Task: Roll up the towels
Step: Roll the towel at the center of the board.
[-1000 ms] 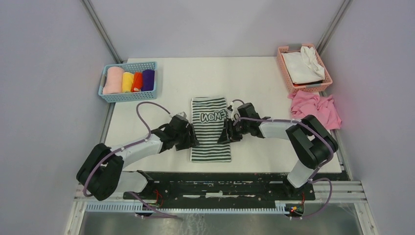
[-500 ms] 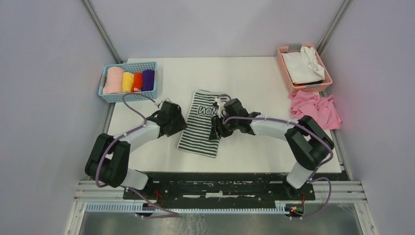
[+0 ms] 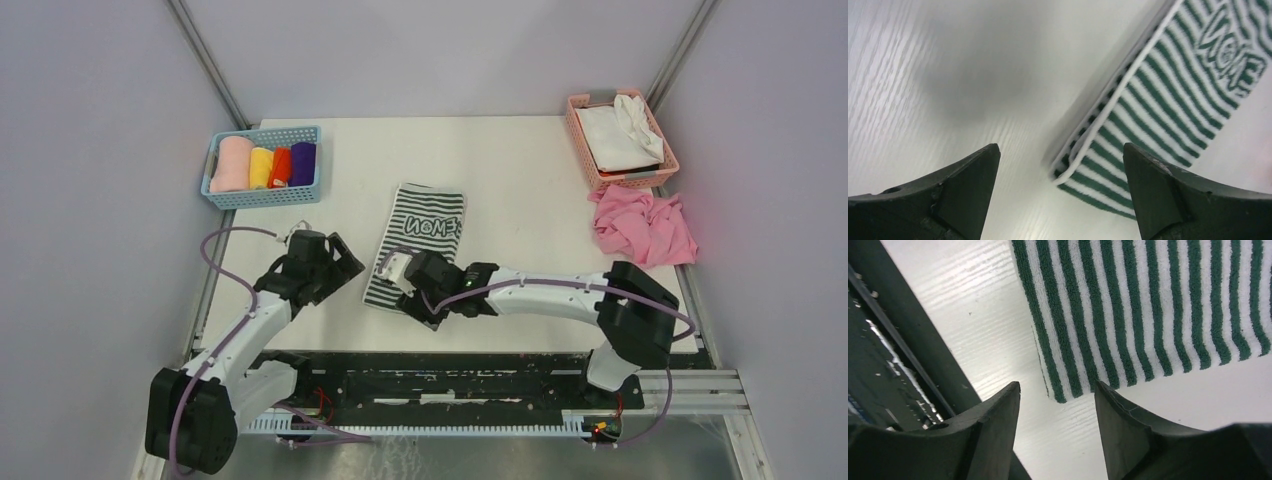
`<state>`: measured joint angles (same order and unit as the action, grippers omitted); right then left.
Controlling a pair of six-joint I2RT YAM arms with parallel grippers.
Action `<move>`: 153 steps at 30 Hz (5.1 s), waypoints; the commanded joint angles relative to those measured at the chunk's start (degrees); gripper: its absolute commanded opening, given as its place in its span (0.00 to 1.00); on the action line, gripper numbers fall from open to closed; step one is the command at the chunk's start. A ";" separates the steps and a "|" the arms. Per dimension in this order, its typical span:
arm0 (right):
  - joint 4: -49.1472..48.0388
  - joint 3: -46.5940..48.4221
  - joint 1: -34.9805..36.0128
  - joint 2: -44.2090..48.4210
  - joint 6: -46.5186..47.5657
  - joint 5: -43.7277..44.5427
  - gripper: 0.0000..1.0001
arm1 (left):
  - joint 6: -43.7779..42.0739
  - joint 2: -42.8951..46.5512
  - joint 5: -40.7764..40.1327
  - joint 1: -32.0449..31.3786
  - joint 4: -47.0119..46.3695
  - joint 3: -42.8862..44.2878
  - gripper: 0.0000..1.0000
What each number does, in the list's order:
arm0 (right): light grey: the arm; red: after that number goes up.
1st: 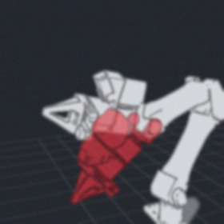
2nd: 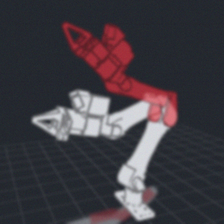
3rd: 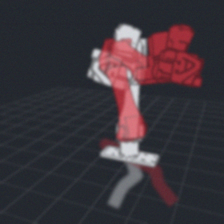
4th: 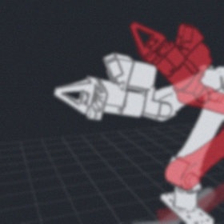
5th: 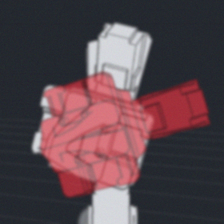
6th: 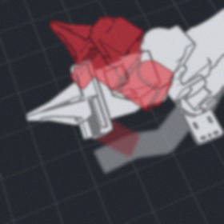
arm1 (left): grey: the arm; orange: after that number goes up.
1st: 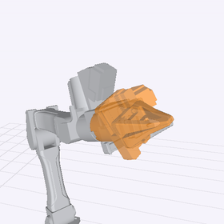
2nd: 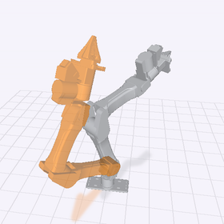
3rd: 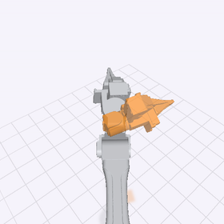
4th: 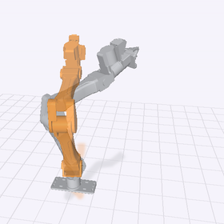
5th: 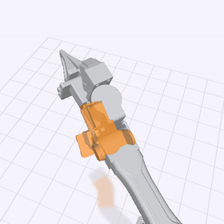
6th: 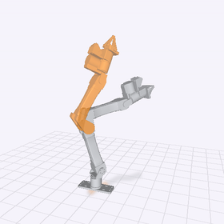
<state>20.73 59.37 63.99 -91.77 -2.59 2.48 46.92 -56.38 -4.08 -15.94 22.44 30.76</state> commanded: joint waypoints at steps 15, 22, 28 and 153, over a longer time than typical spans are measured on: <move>2.98 5.63 3.82 -13.42 8.00 4.87 0.28 | 9.58 4.27 9.67 2.03 1.43 -6.43 0.96; 0.03 4.91 -0.91 -9.07 -1.36 -4.29 0.01 | 14.97 7.57 11.05 1.03 0.50 -9.01 0.94; -7.37 2.14 -6.55 -6.06 -10.98 -16.58 0.01 | 22.40 10.66 9.70 -3.20 -1.32 -10.65 0.92; -10.54 10.30 -11.30 -15.20 -4.12 -11.63 0.22 | 10.21 -26.14 5.36 2.15 -16.81 -1.72 0.68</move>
<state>13.72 68.97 56.01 -107.96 -2.74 -1.58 60.23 -79.79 3.57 -13.96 -2.81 29.78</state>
